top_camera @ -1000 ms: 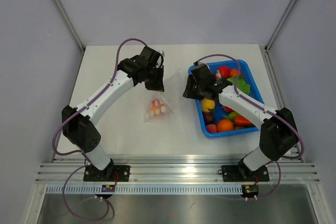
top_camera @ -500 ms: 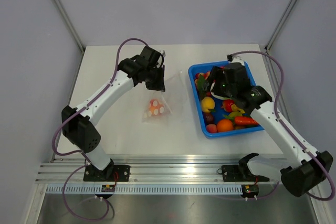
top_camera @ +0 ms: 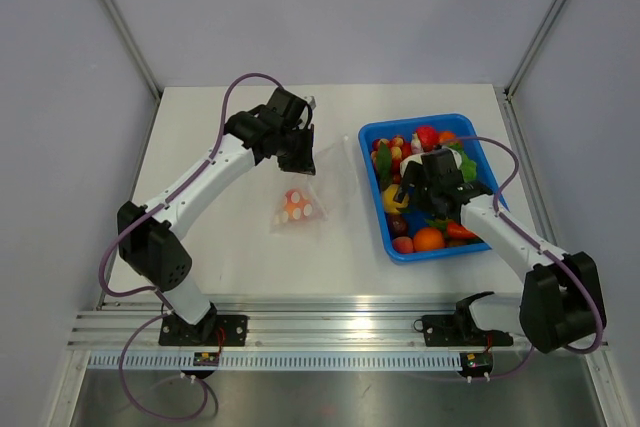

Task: Place the food in the zip-top bag and seal the zipper
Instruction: Pick up the fake fruit from the bin.

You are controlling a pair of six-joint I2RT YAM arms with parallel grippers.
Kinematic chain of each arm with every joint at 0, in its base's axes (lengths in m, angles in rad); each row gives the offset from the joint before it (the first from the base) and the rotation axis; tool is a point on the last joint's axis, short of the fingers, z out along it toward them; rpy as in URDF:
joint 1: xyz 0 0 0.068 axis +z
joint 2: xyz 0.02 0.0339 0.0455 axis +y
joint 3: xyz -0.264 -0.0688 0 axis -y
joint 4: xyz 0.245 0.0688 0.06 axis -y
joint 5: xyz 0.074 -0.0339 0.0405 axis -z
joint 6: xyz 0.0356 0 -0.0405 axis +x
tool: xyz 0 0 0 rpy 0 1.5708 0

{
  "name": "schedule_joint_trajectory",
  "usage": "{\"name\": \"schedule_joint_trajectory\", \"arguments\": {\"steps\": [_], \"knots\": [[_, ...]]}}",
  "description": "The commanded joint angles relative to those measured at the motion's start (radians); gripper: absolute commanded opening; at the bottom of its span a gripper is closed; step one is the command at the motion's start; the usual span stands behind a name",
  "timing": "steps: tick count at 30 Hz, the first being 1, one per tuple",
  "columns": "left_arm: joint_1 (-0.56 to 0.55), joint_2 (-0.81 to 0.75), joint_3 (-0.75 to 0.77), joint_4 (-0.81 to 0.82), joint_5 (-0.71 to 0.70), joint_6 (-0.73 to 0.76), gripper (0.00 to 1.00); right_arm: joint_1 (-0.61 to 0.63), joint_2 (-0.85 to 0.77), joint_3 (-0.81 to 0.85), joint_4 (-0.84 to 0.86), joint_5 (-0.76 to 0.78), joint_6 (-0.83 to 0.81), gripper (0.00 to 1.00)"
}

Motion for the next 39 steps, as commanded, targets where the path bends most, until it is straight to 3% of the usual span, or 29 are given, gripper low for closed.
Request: {"name": "schedule_joint_trajectory", "arguments": {"steps": [1, 11, 18, 20, 22, 24, 39], "knots": [[-0.004, -0.037, 0.043, 0.023, 0.016, 0.011, 0.0, -0.007, 0.017, -0.027, 0.204, -0.015, 0.015, 0.9], [-0.004, -0.041, 0.044, 0.014, 0.01, 0.011, 0.0, -0.009, 0.14, -0.058, 0.37, -0.053, 0.023, 0.89], [-0.004, -0.042, 0.041, 0.023, 0.017, 0.008, 0.0, -0.01, 0.171, -0.054, 0.365, -0.049, 0.002, 0.84], [-0.004, -0.041, 0.04, 0.025, 0.02, 0.005, 0.0, -0.009, 0.152, -0.057, 0.358, -0.04, -0.003, 0.65], [-0.004, -0.042, 0.038, 0.025, 0.019, 0.008, 0.0, -0.007, 0.094, -0.077, 0.358, -0.033, 0.001, 0.35], [-0.004, -0.042, 0.038, 0.025, 0.017, 0.01, 0.0, -0.009, 0.045, -0.084, 0.338, -0.017, 0.003, 0.25], [-0.003, -0.047, 0.04, 0.028, 0.016, 0.011, 0.0, -0.007, -0.335, 0.007, 0.071, -0.001, -0.041, 0.25]]}}
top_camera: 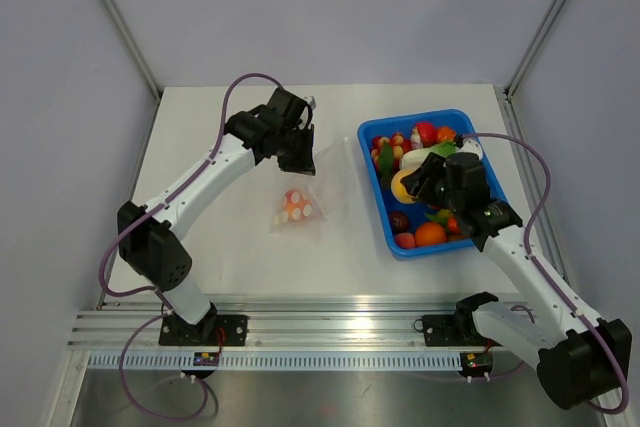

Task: Place the food in the zip-top bag and seal the zipper
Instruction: Pick up the fake fruit from the bin, then place the fake fruit in the zipper food storage bag.

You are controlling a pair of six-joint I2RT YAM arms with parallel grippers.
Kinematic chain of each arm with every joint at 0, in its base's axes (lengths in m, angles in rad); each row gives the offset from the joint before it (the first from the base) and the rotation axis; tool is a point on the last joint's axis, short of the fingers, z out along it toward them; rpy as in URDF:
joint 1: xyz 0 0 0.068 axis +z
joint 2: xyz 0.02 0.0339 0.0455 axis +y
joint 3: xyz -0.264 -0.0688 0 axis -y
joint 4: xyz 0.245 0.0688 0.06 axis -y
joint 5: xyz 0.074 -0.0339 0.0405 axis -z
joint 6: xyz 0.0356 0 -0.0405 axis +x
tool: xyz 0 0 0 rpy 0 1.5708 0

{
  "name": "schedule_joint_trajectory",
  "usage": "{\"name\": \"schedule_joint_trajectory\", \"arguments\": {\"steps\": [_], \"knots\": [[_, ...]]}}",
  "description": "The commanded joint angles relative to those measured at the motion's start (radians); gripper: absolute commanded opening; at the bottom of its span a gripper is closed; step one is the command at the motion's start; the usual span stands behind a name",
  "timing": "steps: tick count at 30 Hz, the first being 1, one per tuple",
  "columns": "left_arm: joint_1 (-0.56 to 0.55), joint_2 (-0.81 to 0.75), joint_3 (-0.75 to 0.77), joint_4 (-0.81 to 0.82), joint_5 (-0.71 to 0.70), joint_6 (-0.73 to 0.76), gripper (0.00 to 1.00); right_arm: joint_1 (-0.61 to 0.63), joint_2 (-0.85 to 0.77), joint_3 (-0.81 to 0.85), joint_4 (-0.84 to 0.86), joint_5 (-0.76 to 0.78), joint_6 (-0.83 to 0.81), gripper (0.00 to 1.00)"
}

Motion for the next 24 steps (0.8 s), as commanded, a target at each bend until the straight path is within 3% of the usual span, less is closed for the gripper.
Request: {"name": "schedule_joint_trajectory", "arguments": {"steps": [1, 7, 11, 14, 17, 24], "knots": [[-0.003, -0.05, 0.038, 0.028, 0.016, 0.012, 0.0, -0.003, -0.06, 0.071, -0.069, 0.003, -0.029, 0.25], [-0.005, -0.054, 0.034, 0.034, 0.016, 0.009, 0.0, 0.009, -0.094, 0.169, -0.077, -0.097, -0.012, 0.25], [-0.005, -0.053, 0.034, 0.037, 0.019, 0.007, 0.0, 0.122, -0.045, 0.251, -0.037, -0.089, 0.01, 0.25], [-0.005, -0.051, 0.035, 0.037, 0.02, 0.006, 0.0, 0.274, 0.037, 0.291, 0.017, -0.028, 0.013, 0.25], [-0.005, -0.051, 0.038, 0.033, 0.023, 0.007, 0.0, 0.331, 0.143, 0.326, 0.083, -0.037, 0.031, 0.25], [-0.005, -0.067, 0.043, 0.023, 0.036, 0.012, 0.0, 0.339, 0.364, 0.34, 0.235, -0.049, 0.074, 0.25]]}}
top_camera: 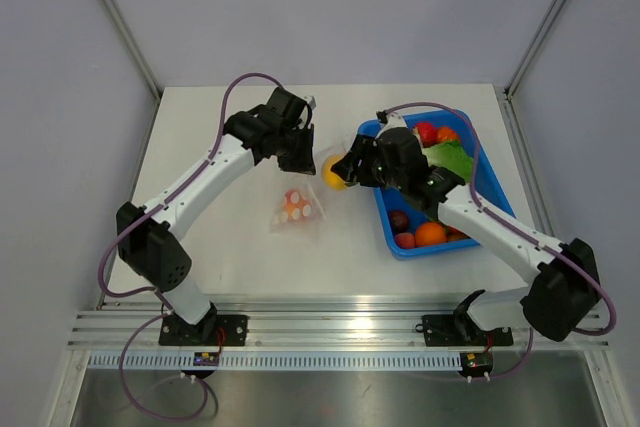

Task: Place the food in the zip-top bag and seal the zipper
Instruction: Place the fake fruit in the zipper food storage bag, then adjust the zipper food storage bag at the center of the board.

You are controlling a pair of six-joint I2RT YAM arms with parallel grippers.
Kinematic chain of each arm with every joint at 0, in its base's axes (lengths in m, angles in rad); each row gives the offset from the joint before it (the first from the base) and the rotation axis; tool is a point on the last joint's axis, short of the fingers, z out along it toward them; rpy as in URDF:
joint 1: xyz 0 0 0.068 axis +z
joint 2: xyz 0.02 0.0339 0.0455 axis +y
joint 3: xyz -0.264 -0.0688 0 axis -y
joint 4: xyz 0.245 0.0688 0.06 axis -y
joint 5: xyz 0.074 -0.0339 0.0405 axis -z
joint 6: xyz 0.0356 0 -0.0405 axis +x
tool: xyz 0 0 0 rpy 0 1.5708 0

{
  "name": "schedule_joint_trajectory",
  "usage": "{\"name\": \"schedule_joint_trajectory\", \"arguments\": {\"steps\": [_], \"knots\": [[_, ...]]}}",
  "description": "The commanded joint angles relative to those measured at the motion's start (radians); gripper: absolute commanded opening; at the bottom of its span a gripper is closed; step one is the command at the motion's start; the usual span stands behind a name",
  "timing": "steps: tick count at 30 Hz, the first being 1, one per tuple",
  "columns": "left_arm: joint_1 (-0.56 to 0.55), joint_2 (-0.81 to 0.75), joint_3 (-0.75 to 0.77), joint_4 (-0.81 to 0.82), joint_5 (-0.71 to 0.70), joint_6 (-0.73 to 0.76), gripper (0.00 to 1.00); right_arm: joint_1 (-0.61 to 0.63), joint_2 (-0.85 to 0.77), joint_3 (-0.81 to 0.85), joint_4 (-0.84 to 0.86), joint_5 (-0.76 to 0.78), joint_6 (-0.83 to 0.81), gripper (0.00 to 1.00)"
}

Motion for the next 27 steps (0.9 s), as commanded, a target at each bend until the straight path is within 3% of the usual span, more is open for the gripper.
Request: {"name": "schedule_joint_trajectory", "arguments": {"steps": [1, 4, 6, 7, 10, 14, 17, 22, 24, 27], "knots": [[-0.005, -0.065, 0.043, 0.021, 0.036, 0.016, 0.0, 0.005, 0.072, 0.049, 0.133, 0.0, 0.031, 0.25], [-0.003, -0.07, 0.043, 0.019, 0.05, 0.021, 0.0, 0.005, 0.137, 0.08, 0.182, -0.004, 0.063, 0.29], [-0.005, -0.07, 0.044, 0.024, 0.075, 0.023, 0.0, 0.005, 0.193, 0.109, 0.2, 0.022, 0.095, 0.51], [-0.005, -0.071, 0.043, 0.03, 0.081, 0.021, 0.0, 0.003, 0.217, 0.124, 0.197, 0.019, 0.098, 0.74], [-0.003, -0.068, 0.043, 0.032, 0.093, 0.019, 0.0, 0.006, 0.243, 0.166, 0.179, -0.01, 0.101, 0.87], [-0.003, -0.071, 0.04, 0.027, 0.087, 0.029, 0.0, 0.006, 0.125, 0.085, 0.187, -0.002, 0.066, 0.87], [-0.001, -0.071, 0.04, 0.032, 0.089, 0.027, 0.0, 0.006, 0.032, 0.037, 0.128, 0.041, 0.043, 0.74], [-0.001, -0.071, 0.025, 0.042, 0.086, 0.021, 0.0, -0.041, -0.114, -0.032, -0.086, 0.288, 0.071, 0.76], [-0.001, -0.073, 0.02, 0.047, 0.078, 0.016, 0.0, -0.16, -0.159, -0.06, -0.163, 0.242, 0.126, 0.83], [-0.001, -0.071, 0.015, 0.055, 0.079, 0.015, 0.0, -0.231, -0.206, -0.113, -0.15, 0.13, 0.161, 0.79]]}}
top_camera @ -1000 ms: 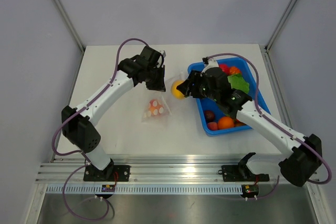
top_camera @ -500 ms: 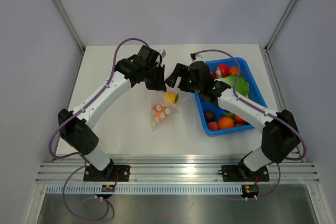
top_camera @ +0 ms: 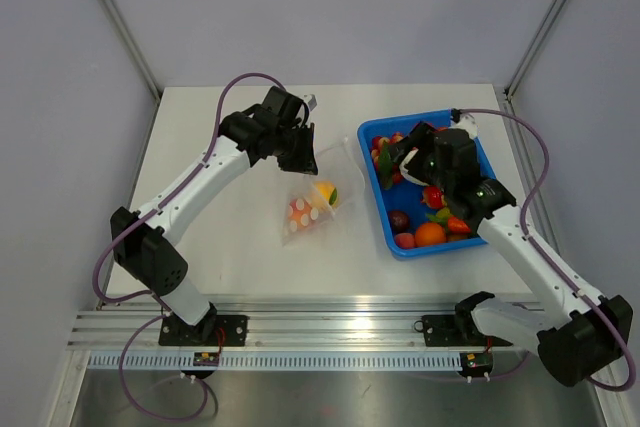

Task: Place the food in the zip-top bag and seal the zipper
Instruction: Adjust the zipper food storage bag at the center of the board.

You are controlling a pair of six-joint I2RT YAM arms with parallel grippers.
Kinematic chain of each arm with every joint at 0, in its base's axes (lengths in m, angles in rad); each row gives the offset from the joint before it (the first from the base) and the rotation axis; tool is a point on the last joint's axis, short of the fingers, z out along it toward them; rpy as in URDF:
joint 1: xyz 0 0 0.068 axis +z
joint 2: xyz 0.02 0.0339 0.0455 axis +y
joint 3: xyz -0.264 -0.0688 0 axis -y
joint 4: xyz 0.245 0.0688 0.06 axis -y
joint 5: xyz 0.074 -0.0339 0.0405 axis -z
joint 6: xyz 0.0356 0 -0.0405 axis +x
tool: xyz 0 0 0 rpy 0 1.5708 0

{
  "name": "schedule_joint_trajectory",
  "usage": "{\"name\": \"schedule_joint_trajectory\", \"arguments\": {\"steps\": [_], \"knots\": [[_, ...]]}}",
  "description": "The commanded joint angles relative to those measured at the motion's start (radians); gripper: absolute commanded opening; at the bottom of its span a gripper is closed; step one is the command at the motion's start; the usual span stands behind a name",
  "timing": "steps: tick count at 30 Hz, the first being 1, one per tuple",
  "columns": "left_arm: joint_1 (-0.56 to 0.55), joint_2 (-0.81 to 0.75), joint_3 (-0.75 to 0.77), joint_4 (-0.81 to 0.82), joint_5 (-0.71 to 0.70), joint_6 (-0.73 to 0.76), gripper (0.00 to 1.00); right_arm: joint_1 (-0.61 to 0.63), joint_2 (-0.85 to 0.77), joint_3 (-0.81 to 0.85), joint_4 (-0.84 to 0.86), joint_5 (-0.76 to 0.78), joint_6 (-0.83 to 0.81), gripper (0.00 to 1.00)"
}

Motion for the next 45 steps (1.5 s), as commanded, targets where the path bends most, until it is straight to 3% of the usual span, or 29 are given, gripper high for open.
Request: {"name": "schedule_joint_trajectory", "arguments": {"steps": [1, 3, 7, 12, 16, 17, 19, 20, 21, 29, 33, 37, 45], "knots": [[-0.001, -0.04, 0.014, 0.054, 0.023, 0.005, 0.0, -0.053, -0.035, -0.07, -0.051, -0.063, 0.044, 0.75], [-0.001, -0.038, 0.013, 0.06, 0.025, 0.003, 0.0, -0.05, -0.025, -0.08, 0.0, -0.204, 0.026, 0.64], [-0.001, -0.036, 0.016, 0.06, 0.03, 0.002, 0.0, 0.057, 0.102, 0.047, -0.147, -0.147, -0.063, 0.63], [-0.001, -0.038, 0.022, 0.055, 0.028, 0.002, 0.0, 0.076, 0.182, 0.057, -0.123, -0.164, -0.079, 0.66], [-0.001, -0.044, 0.033, 0.043, 0.023, 0.009, 0.0, 0.082, 0.271, 0.069, -0.084, -0.215, -0.096, 0.57], [-0.001, -0.05, 0.036, 0.035, 0.022, 0.012, 0.0, 0.088, 0.284, 0.075, -0.074, -0.218, -0.097, 0.39], [0.003, -0.061, 0.04, 0.026, 0.01, 0.02, 0.0, 0.089, 0.297, 0.094, -0.043, -0.267, -0.112, 0.24], [0.006, -0.075, 0.042, 0.018, 0.01, 0.021, 0.0, 0.091, 0.296, 0.104, -0.017, -0.282, -0.116, 0.03], [0.011, -0.079, 0.046, 0.009, 0.007, 0.025, 0.0, 0.094, 0.294, 0.158, -0.023, -0.29, -0.122, 0.0], [0.074, -0.104, 0.188, -0.137, -0.144, 0.086, 0.0, 0.125, 0.251, 0.397, -0.162, -0.215, -0.183, 0.0], [0.083, -0.08, 0.073, -0.082, -0.161, 0.092, 0.0, 0.126, 0.352, 0.318, -0.166, -0.224, -0.168, 0.0], [0.077, 0.022, 0.005, -0.04, -0.072, 0.077, 0.0, 0.126, 0.5, 0.351, -0.219, -0.212, -0.168, 0.0], [0.074, -0.104, 0.146, -0.092, -0.095, 0.083, 0.0, 0.128, 0.29, 0.457, -0.219, -0.196, -0.18, 0.0]]}}
